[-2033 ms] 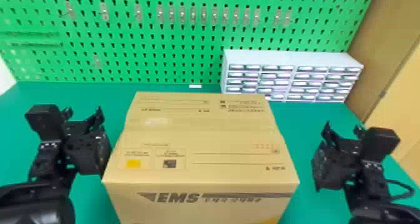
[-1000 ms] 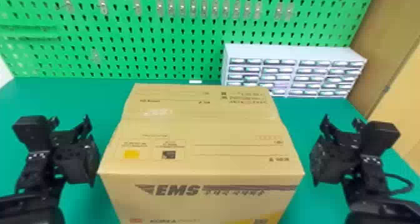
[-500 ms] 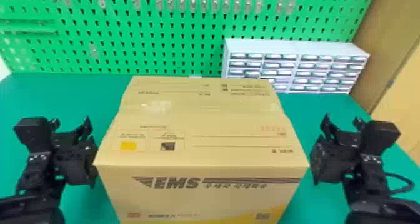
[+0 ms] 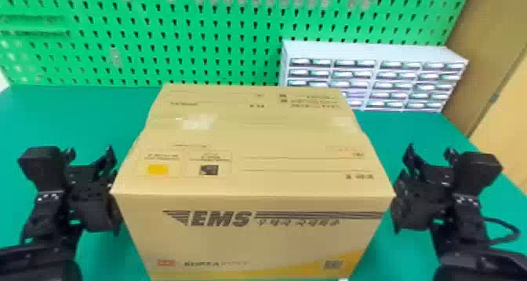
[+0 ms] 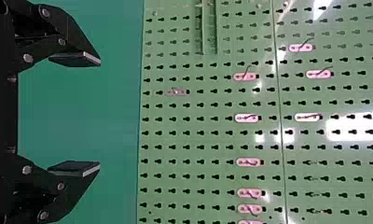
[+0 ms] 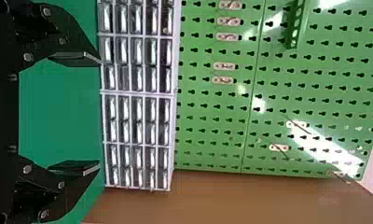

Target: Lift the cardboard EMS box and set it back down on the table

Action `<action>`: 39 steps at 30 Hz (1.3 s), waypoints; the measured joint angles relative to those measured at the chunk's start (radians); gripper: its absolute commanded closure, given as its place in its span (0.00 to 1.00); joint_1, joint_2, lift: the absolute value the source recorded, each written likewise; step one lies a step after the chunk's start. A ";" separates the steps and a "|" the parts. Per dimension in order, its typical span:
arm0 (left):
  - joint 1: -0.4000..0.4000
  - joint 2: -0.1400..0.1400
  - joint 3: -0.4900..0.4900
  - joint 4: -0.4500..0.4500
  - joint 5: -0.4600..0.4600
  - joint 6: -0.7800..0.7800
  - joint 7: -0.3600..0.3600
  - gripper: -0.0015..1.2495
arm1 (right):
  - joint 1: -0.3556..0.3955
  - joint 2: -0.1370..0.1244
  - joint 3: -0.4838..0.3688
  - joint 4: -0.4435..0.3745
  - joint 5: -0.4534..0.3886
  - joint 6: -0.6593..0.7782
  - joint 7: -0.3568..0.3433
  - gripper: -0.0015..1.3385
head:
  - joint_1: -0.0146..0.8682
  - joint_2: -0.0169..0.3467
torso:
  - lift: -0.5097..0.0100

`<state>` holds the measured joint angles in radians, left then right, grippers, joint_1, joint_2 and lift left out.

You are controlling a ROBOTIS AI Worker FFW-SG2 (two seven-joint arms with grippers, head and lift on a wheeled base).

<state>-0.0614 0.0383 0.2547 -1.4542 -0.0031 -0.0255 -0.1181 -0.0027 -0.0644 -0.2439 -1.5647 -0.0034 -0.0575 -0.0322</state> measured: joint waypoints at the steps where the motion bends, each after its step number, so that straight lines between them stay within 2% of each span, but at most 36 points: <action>1: 0.000 0.000 0.000 0.000 0.000 0.000 0.000 0.37 | 0.000 0.000 0.000 0.000 0.001 0.000 0.000 0.36 | 0.78 0.01 | 0.80; 23: -0.003 0.000 0.001 0.001 -0.003 0.001 0.000 0.37 | -0.001 0.007 -0.008 0.000 0.019 -0.006 0.000 0.36 | 0.78 0.01 | 0.80; 39: -0.017 0.000 -0.039 0.018 0.003 0.008 -0.002 0.37 | -0.046 -0.013 0.036 0.011 0.042 -0.002 0.000 0.36 | 0.78 0.01 | 0.80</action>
<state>-0.0784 0.0383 0.2158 -1.4363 0.0002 -0.0170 -0.1197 -0.0492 -0.0777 -0.2080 -1.5539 0.0391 -0.0600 -0.0322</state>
